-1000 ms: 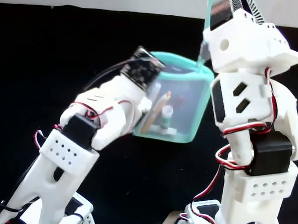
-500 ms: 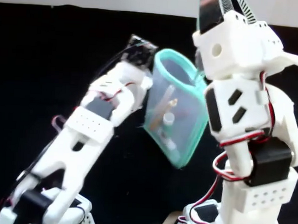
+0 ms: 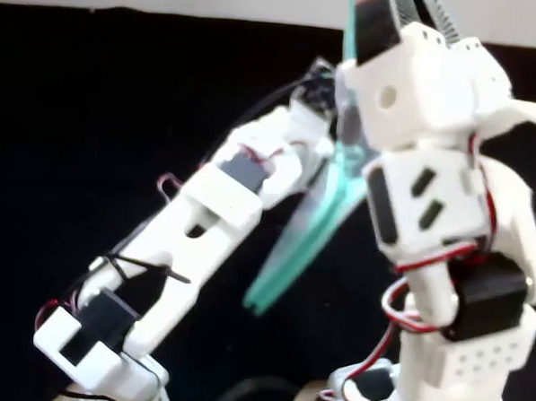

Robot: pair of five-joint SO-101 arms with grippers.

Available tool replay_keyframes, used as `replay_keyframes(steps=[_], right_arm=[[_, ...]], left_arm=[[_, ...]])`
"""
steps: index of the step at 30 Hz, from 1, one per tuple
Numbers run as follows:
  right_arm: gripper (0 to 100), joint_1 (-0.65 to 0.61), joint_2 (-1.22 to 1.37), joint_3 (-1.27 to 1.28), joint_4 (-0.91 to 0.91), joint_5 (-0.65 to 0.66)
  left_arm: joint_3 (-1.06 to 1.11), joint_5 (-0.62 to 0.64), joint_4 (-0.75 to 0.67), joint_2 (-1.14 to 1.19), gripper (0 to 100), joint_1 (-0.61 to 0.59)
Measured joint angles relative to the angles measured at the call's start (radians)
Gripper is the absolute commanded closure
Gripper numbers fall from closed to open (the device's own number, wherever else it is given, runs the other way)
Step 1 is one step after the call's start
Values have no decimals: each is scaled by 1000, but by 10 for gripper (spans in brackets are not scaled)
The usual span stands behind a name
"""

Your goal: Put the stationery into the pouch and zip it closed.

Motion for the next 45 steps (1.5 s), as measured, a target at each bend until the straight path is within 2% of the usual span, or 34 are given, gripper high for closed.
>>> replay_keyframes(steps=[8, 12, 18, 23, 28, 32, 37, 40, 45], right_arm=[[992, -2, 0, 152, 0, -121], [992, -2, 2, 192, 0, -135], [992, -2, 0, 199, 15, -135], [992, -2, 0, 199, 60, -138], [992, -2, 0, 199, 61, -140], [992, -2, -15, 199, 63, -140], [992, -3, -46, 199, 63, -140], [992, -3, -49, 199, 63, -140], [992, -3, -49, 199, 63, -140]], left_arm=[[0, 3, 26, 0, 993, -66], [-2, 2, 26, 0, 993, -68], [-9, 2, 55, -44, 992, -181], [-9, 3, 230, -249, 990, -269], [-9, 0, 535, -522, 981, -273], [-15, 2, 784, -761, 861, -236], [-20, 26, 1054, -979, 758, -106], [-20, 61, 1120, -1022, 744, -63], [-29, 68, 1129, -1030, 728, 31]])
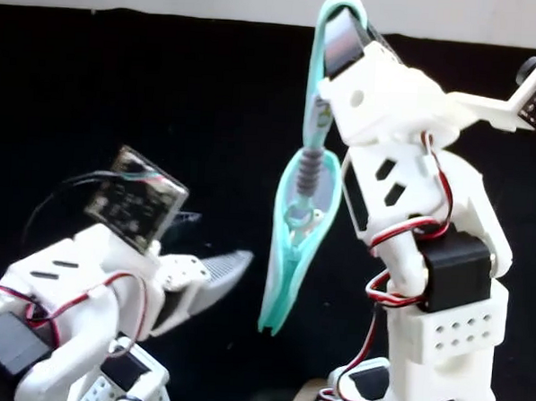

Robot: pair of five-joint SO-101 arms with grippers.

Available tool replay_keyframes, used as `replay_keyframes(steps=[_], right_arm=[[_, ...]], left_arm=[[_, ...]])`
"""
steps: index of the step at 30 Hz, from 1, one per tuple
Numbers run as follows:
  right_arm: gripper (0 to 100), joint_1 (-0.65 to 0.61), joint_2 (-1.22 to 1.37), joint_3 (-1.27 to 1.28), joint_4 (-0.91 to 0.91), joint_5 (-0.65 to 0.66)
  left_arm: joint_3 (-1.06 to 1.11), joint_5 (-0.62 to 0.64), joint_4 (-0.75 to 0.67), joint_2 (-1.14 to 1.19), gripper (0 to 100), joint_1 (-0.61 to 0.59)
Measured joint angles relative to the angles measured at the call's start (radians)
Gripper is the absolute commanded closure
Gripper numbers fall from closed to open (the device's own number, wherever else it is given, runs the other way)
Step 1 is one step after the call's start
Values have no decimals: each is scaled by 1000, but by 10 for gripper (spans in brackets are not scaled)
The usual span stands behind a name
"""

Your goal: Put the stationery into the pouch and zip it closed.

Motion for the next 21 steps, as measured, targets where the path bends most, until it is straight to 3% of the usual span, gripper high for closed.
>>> replay_keyframes(steps=[11, 21], right_arm=[[992, 54, 0, 0, 0, 0], [992, 74, 0, 0, 0, 0]], left_arm=[[-29, 0, 0, 91, 727, 262], [-187, 0, -3, 256, 726, 342]])
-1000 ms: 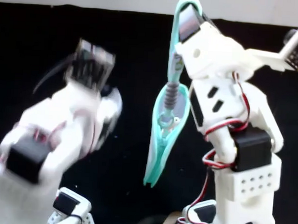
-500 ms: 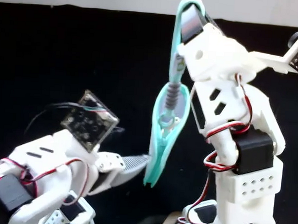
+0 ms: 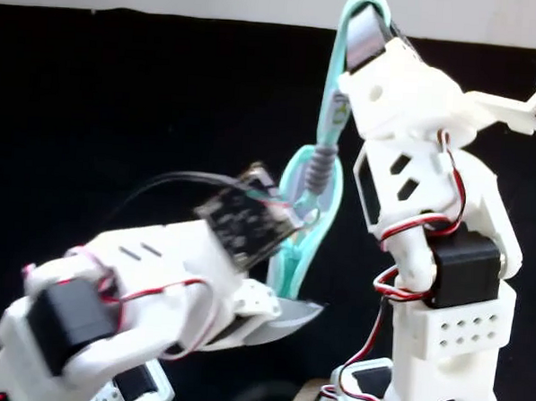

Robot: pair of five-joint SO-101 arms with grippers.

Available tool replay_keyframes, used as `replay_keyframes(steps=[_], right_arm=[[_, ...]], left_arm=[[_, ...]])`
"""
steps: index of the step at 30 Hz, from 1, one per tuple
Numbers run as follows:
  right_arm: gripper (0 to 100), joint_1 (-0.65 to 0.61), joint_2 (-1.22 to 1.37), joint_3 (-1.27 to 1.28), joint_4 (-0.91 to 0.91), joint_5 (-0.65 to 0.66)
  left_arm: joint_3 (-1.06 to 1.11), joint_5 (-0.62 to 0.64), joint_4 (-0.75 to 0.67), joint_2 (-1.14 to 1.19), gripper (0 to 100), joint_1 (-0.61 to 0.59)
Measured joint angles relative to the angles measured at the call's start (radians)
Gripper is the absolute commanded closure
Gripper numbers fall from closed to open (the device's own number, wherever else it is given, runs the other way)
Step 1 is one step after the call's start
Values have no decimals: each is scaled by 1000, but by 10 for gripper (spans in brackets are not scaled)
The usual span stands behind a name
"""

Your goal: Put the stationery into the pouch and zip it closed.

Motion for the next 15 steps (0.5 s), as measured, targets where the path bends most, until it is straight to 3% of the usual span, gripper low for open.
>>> replay_keyframes(steps=[5, 15], right_arm=[[992, 12, 0, 0, 0, 0], [992, 12, 0, 0, 0, 0]], left_arm=[[12, 0, -40, 71, 726, -6], [72, 2, -86, 46, 726, -180]])
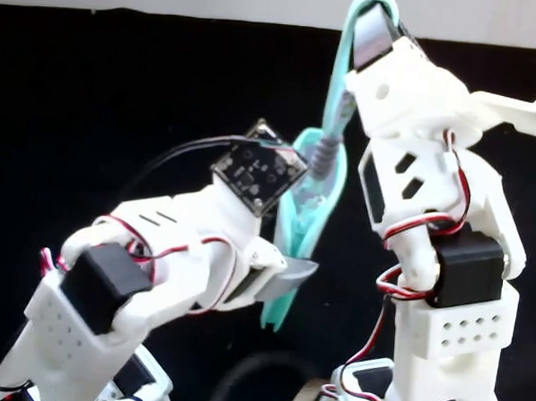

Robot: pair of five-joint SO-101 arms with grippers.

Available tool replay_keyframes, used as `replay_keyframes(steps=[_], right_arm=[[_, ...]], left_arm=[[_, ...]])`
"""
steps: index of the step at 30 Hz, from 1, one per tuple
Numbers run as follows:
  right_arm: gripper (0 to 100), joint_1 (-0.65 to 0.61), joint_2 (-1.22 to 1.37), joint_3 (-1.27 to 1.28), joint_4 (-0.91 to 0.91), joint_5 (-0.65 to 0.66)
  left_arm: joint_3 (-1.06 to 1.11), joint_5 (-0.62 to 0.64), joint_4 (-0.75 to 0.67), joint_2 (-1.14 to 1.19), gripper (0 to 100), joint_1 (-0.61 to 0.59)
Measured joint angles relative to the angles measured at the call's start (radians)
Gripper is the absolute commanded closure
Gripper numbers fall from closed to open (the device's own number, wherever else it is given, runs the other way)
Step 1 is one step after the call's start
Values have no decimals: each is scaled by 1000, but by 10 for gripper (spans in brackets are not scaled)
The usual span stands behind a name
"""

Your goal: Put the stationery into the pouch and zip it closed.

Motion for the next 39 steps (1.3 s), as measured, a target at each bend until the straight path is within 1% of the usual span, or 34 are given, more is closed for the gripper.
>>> replay_keyframes(steps=[3, 11, 14, 16, 21, 23, 26, 29, 34, 39], right_arm=[[992, 0, 0, 0, 0, 0], [992, 0, 0, 0, 0, 0], [992, 0, 0, 0, 0, 0], [992, 0, 0, 0, 0, 0], [992, 5, 0, 0, 0, 0], [992, 9, -2, 0, 0, 0], [992, 6, -2, 0, 0, 0], [992, 6, -2, 0, 0, 0], [992, 71, -2, 3, 0, 0], [992, 212, -2, 3, 0, 0]], left_arm=[[28, 0, -23, 2, 726, 0], [29, 5, -26, 2, 730, 0], [29, 5, -29, 2, 736, -32], [29, 5, -29, 2, 777, -60], [29, 2, -38, 2, 945, -81], [29, -38, -60, 3, 995, -81], [31, -86, -66, 3, 993, -86], [31, -101, -66, 3, 993, -84], [31, -117, -66, 3, 993, -89], [31, -176, -21, 3, 993, -91]])
